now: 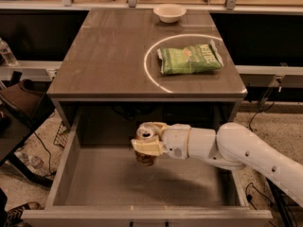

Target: Place orange can into top drawer

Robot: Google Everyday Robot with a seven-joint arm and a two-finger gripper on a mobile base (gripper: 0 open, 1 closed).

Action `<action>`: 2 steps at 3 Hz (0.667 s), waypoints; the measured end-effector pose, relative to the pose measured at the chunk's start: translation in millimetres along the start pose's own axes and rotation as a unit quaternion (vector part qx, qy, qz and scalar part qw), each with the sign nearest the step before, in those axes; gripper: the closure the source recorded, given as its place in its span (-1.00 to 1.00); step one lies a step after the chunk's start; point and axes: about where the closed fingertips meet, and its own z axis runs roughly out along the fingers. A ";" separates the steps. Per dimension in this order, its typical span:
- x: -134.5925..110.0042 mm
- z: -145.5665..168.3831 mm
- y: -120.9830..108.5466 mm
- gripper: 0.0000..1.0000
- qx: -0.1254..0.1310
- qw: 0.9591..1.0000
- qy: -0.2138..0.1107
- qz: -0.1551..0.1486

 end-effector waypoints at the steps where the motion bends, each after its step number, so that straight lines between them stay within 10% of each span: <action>1: 13.8 -4.7 1.2 1.00 -0.059 0.998 0.004 -0.009; 2: 28.9 -10.8 7.3 1.00 -0.099 0.995 -0.008 -0.013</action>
Offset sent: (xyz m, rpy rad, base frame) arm -0.0279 -0.0247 -0.0401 0.0907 -0.0008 0.2737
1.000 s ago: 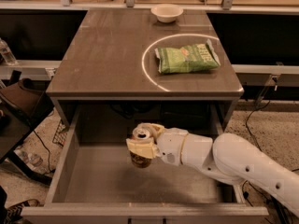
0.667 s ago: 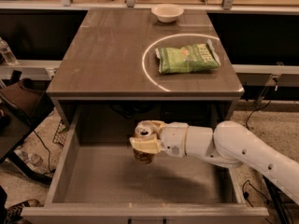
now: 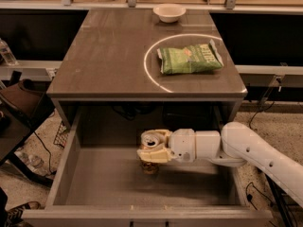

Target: Place orange can into top drawer

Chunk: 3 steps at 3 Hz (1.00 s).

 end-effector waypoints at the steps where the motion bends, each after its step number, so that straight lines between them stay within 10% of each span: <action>1: 11.4 -1.8 11.1 1.00 -0.036 0.999 -0.013 -0.010; 3: 19.4 -1.8 33.1 0.72 -0.096 0.995 -0.020 -0.028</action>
Offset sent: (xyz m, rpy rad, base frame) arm -0.0547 -0.0045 -0.0201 0.0914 -0.0520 0.2961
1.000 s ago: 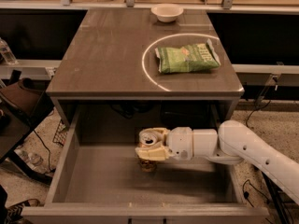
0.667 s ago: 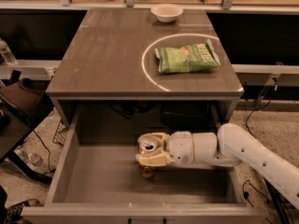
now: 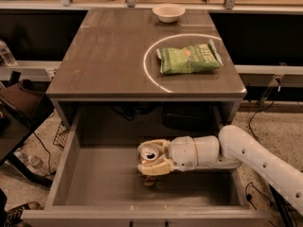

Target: Place orange can into top drawer

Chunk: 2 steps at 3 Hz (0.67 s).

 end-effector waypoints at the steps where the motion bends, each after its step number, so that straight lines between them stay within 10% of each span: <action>1: -0.3 1.6 0.7 0.25 -0.002 1.000 0.000 0.000; 2: -0.6 3.2 1.4 -0.21 -0.004 1.000 0.000 -0.001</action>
Offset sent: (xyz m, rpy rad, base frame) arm -0.0008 0.0017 0.0002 0.0005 -0.0002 0.0045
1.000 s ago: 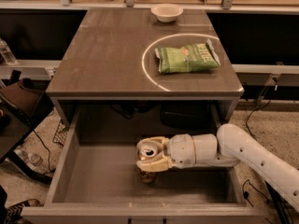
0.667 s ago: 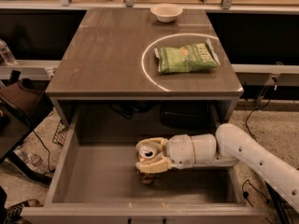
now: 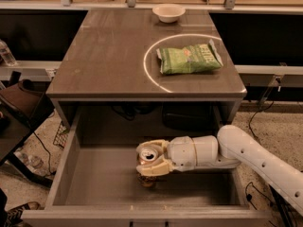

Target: Place orange can into top drawer

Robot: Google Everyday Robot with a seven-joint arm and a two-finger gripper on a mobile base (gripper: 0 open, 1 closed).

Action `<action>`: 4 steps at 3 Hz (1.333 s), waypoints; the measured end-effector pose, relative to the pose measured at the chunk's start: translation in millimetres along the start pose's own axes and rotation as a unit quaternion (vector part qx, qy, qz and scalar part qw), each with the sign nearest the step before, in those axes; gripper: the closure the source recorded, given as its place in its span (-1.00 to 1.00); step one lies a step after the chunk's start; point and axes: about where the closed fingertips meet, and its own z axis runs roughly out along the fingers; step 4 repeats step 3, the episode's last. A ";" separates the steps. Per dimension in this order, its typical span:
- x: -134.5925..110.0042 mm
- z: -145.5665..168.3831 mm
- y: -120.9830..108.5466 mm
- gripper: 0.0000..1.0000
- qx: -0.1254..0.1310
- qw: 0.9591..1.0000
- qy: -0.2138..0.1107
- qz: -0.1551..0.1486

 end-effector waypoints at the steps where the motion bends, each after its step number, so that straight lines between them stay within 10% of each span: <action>1: -0.3 1.6 0.7 -0.68 -0.002 1.000 0.000 0.000; 2: -0.6 3.3 1.4 -1.00 -0.004 1.000 0.000 -0.001; 4: -0.6 3.3 1.4 -1.00 -0.004 1.000 0.000 -0.001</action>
Offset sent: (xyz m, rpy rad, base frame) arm -0.0007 0.0015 0.0002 0.0003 -0.0001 0.0037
